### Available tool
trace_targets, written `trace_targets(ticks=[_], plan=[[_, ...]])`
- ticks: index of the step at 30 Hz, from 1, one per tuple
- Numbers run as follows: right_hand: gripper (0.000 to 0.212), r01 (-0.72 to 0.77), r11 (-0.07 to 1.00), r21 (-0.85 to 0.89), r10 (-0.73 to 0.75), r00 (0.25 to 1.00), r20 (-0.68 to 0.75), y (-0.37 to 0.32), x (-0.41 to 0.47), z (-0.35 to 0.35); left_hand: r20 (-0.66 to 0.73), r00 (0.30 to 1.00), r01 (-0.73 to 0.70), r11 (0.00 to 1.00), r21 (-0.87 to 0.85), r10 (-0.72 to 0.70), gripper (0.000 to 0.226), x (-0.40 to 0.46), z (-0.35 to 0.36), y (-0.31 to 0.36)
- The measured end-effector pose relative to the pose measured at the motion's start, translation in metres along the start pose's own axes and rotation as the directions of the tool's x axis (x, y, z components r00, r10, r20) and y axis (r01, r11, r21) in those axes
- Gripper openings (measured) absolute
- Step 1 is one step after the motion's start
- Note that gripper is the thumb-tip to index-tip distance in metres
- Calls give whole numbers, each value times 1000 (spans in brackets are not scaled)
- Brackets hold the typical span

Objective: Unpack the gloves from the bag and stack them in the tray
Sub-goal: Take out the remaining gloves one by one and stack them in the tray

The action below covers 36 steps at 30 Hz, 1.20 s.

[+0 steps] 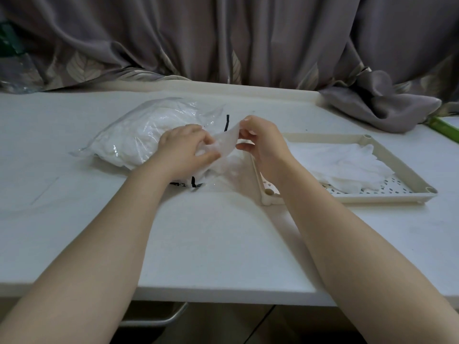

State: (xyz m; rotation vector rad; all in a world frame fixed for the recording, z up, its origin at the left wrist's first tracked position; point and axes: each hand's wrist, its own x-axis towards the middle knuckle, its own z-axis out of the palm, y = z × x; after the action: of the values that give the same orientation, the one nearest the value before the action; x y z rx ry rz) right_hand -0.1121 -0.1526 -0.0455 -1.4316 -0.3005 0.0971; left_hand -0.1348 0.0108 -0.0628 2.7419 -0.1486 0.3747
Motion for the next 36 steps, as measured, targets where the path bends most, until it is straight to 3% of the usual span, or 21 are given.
trace_targets(ticks=[3, 5, 9, 15, 18, 21, 23, 26, 30, 33, 36], plan=[[42, -51, 962, 267, 57, 998, -15, -5, 0, -2, -56, 998, 6, 1000, -11, -7, 40, 1, 1, -3], [53, -69, 874, 480, 75, 997, 8, -11, 0, -6, -52, 999, 14, 1000, 7, -14, 39, 2, 2, -6], [47, -51, 713, 699, 73, 997, -2, -11, 1, -11, 4, 1000, 18, 995, 100, -19, 36, 4, 4, -13], [51, -19, 588, 809, 56, 998, -18, -20, 1, -20, 36, 998, 42, 984, 175, -49, 42, 1, 8, -9], [52, -6, 609, 793, 49, 998, -30, -27, -1, -21, -1, 998, 66, 994, 88, -67, 75, -1, 4, -1], [55, -20, 616, 788, 17, 1000, 12, -34, -5, -22, -135, 989, -63, 997, -39, 57, 111, -5, -4, 20], [56, -42, 641, 766, -21, 997, 72, -41, -10, -26, -260, 943, -212, 977, 11, 208, 117, -9, -4, 37], [55, -42, 633, 773, -53, 994, 98, -52, -21, -37, -465, 804, -368, 924, 101, 371, 96, -9, 7, 55], [49, -41, 632, 774, -65, 992, 106, -63, -36, -57, -592, 748, -472, 868, -154, 301, 53, -3, 13, 78], [35, -14, 664, 747, -40, 998, 54, -69, -44, -78, -566, 783, -523, 766, -373, 259, 30, -2, 5, 93], [47, 6, 758, 652, 111, 984, -138, -74, -40, -100, -408, 911, -344, 667, -661, 66, 42, -4, -2, 108]])
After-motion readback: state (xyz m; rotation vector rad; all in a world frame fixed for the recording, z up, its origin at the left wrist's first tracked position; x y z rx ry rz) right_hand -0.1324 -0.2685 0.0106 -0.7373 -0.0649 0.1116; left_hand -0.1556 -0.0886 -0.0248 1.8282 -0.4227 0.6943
